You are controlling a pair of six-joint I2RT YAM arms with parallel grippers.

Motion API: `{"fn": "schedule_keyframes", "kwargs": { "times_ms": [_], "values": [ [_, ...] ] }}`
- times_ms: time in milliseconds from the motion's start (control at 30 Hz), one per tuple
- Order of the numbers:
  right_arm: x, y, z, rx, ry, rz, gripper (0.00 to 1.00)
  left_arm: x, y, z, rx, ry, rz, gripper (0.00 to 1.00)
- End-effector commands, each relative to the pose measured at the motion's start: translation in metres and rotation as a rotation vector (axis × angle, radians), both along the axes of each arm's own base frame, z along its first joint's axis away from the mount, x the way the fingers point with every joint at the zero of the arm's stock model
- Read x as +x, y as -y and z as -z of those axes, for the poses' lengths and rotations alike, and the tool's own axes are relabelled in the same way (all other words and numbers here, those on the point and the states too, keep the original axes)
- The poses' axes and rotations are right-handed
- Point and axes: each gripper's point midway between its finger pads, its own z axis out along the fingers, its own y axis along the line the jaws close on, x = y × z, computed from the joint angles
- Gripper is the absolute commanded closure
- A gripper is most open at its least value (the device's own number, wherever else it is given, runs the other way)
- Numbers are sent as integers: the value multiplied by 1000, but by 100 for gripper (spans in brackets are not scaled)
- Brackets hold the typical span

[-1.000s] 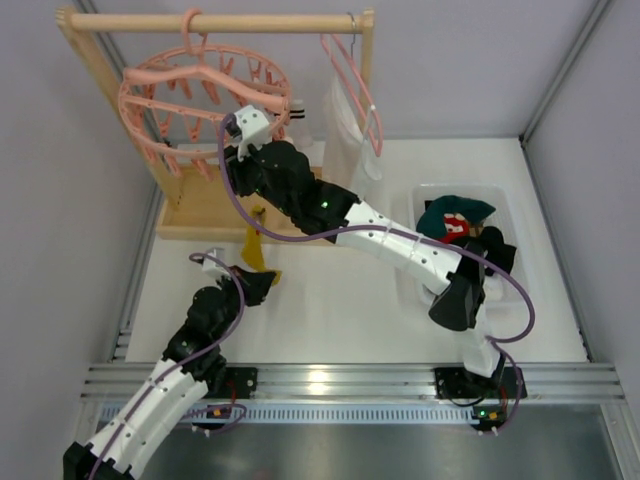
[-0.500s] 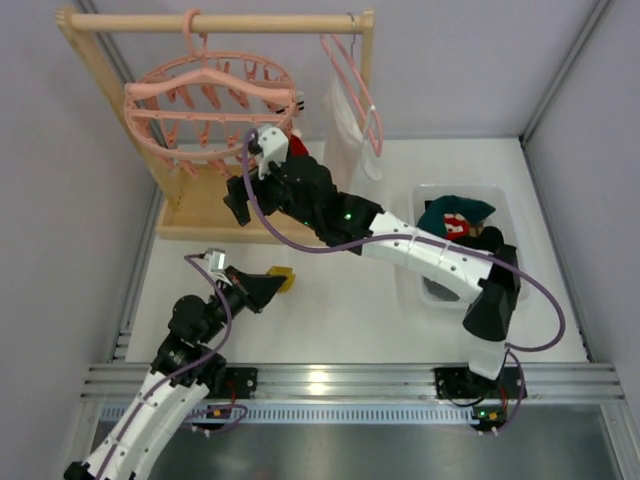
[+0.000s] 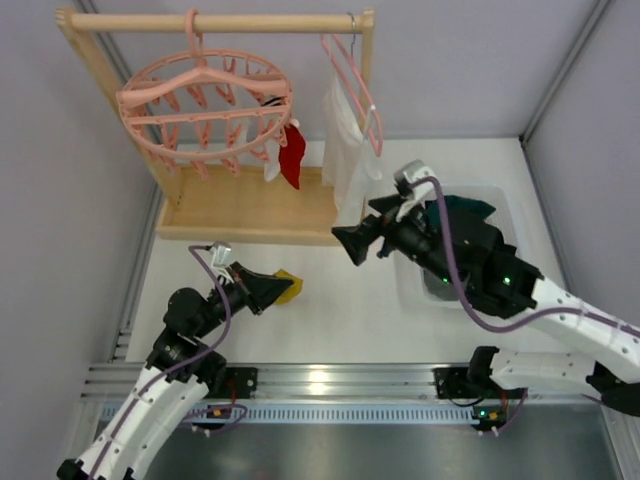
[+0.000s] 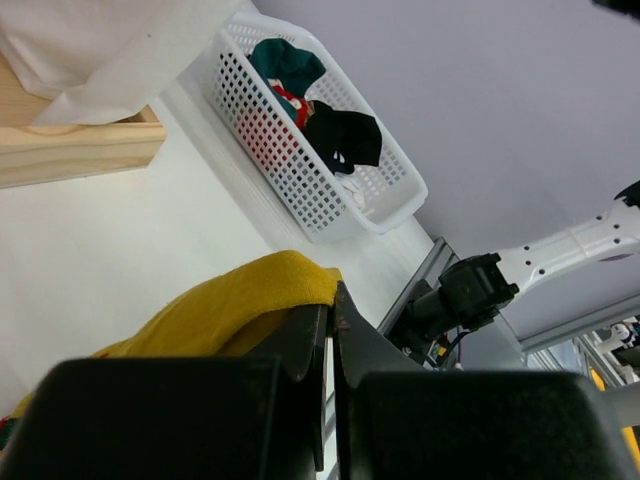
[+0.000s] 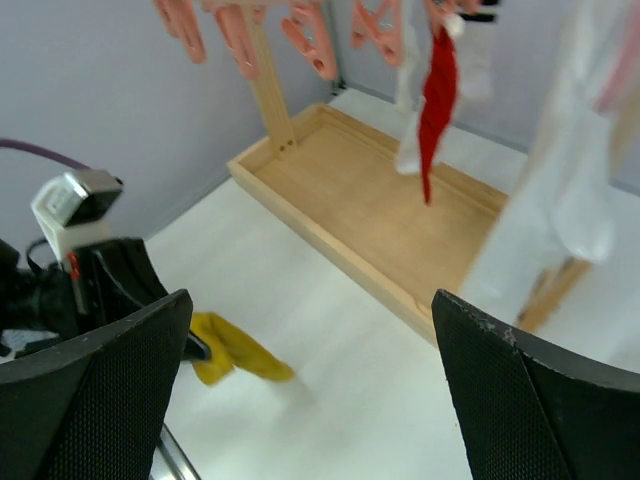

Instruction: Remove the socks clipped to the hanger

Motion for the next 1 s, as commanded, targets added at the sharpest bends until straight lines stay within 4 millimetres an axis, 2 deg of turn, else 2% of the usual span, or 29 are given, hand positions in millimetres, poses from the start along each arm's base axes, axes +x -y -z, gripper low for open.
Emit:
{"fn": "schedule_keyframes", "kwargs": {
  "times_ms": [0,33,67,100,133,167,200,233,267,300,333,367,400,433,467,500,533,567,600,667,700,767,800,867,900,933,967],
  "values": [
    [3,64,33,-36,-62,205,1,-4,6,-31,-25,35,46,100],
    [2,75,55,-69,-84,236,1,1,9,-35,-15,18,49,100],
    [0,96,52,-27,-90,289,0,3,12,-39,-1,22,56,100],
    [-2,106,72,-68,-114,315,1,11,18,-33,27,-18,60,100],
    [-3,114,76,-68,-122,338,1,9,24,-52,29,19,82,100],
    [-4,130,73,-36,-129,387,1,12,29,-56,41,21,87,100],
    [-5,139,85,-66,-143,413,1,24,37,-51,74,-7,65,100],
    [-6,146,86,-56,-152,437,1,16,51,-74,74,48,105,100],
    [-7,158,86,-47,-149,472,1,17,59,-77,88,56,106,100],
    [-8,167,90,-64,-155,497,1,26,69,-75,114,40,74,100],
    [-8,175,92,-73,-158,522,1,12,86,-78,130,59,131,100],
    [-8,189,89,-54,-159,578,1,8,96,-99,115,90,147,100],
    [-8,198,88,-47,-161,613,0,10,114,-90,156,73,167,100],
    [-10,212,96,-88,-174,657,0,-1,131,-92,181,95,204,100],
    [-9,235,93,-42,-179,770,1,-4,142,-118,154,135,212,100],
    [-11,250,91,-28,-186,829,0,-4,162,-109,194,125,232,100],
    [-12,260,92,6,-200,880,1,-13,177,-116,201,154,270,100],
    [-17,280,95,-17,-191,940,1,-16,188,-140,171,187,294,100],
    [-20,287,92,6,-198,955,0,-11,208,-131,201,174,312,100],
    [-25,302,90,60,-202,988,1,-3,229,-137,213,194,322,100],
    [-27,308,89,81,-200,998,1,5,253,-144,217,212,340,100],
    [-32,327,88,132,-183,1043,1,6,276,-149,213,235,390,100],
    [-34,333,87,153,-182,1053,0,13,296,-149,215,237,401,100],
    [-41,350,83,226,-181,1078,1,20,314,-151,211,244,407,100],
    [-44,357,81,244,-180,1084,0,27,327,-133,240,228,408,100],
    [-46,362,79,259,-176,1086,1,32,334,-145,223,248,393,100],
    [-49,369,77,281,-173,1084,1,37,339,-141,228,244,385,100]
  ]
}}
